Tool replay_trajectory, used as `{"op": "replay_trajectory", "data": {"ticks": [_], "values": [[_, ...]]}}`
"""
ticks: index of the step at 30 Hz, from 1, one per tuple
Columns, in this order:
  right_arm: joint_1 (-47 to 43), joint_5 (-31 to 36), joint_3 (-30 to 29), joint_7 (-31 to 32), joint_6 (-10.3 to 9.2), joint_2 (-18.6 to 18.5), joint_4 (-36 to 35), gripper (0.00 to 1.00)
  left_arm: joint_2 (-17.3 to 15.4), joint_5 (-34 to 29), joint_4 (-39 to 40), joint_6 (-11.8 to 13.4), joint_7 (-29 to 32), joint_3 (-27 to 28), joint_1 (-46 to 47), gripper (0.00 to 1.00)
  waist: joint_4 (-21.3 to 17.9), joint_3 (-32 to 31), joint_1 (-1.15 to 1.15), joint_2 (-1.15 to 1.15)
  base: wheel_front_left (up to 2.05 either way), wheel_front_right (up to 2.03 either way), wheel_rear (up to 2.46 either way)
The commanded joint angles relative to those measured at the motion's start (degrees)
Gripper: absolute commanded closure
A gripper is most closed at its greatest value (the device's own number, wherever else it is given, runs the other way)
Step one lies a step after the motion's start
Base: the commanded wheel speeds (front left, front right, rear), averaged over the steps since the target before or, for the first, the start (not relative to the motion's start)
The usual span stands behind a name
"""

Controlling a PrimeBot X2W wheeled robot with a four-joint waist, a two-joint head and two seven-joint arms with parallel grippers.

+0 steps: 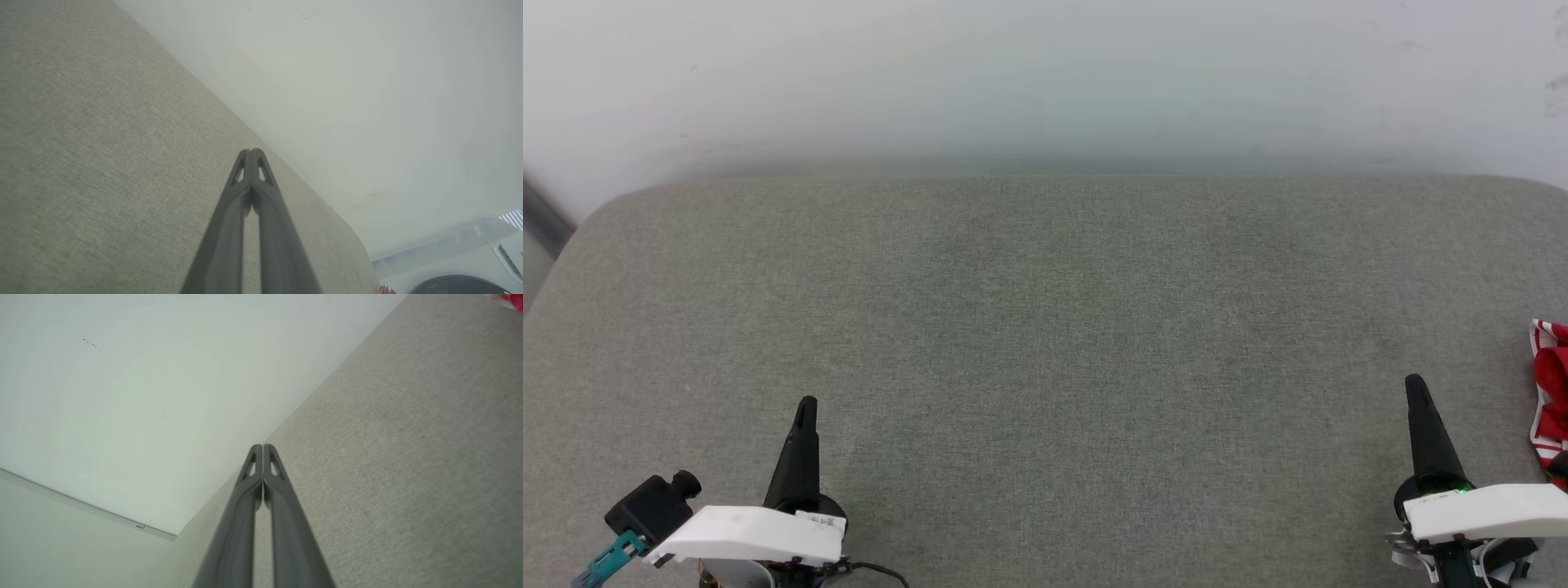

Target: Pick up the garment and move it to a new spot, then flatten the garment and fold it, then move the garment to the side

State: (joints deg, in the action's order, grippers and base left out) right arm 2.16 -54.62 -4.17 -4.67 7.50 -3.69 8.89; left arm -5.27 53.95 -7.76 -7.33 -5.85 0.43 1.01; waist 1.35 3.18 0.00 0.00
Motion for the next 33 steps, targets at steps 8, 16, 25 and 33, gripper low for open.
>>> {"op": "replay_trajectory", "data": {"ticks": [8,16,25,33], "values": [[1.7,-6.3,-0.1,1.5,0.00,-0.6,0.3,1.00,-0.4,6.5,-0.5,-0.1,1.5,0.6,2.0,1.00,-0.1,-0.3,0.00,0.00,0.00,0.00,0.00],[2.1,-11.1,-0.2,2.7,0.00,-0.6,1.0,1.00,-0.3,11.6,-1.3,-0.2,2.8,1.0,2.4,1.00,-0.3,-0.6,0.00,0.00,0.00,0.00,0.00],[2.4,-16.2,-0.3,4.1,-0.01,-0.5,1.8,1.00,-0.1,16.9,-2.2,-0.2,4.2,1.4,3.0,1.00,-0.4,-1.0,0.00,0.00,0.00,0.00,0.00],[3.0,-21.4,-0.4,5.5,-0.01,-0.5,2.5,1.00,0.0,22.2,-3.1,-0.2,5.6,2.0,3.5,1.00,-0.6,-1.4,0.00,0.00,0.00,0.00,0.00]]}}
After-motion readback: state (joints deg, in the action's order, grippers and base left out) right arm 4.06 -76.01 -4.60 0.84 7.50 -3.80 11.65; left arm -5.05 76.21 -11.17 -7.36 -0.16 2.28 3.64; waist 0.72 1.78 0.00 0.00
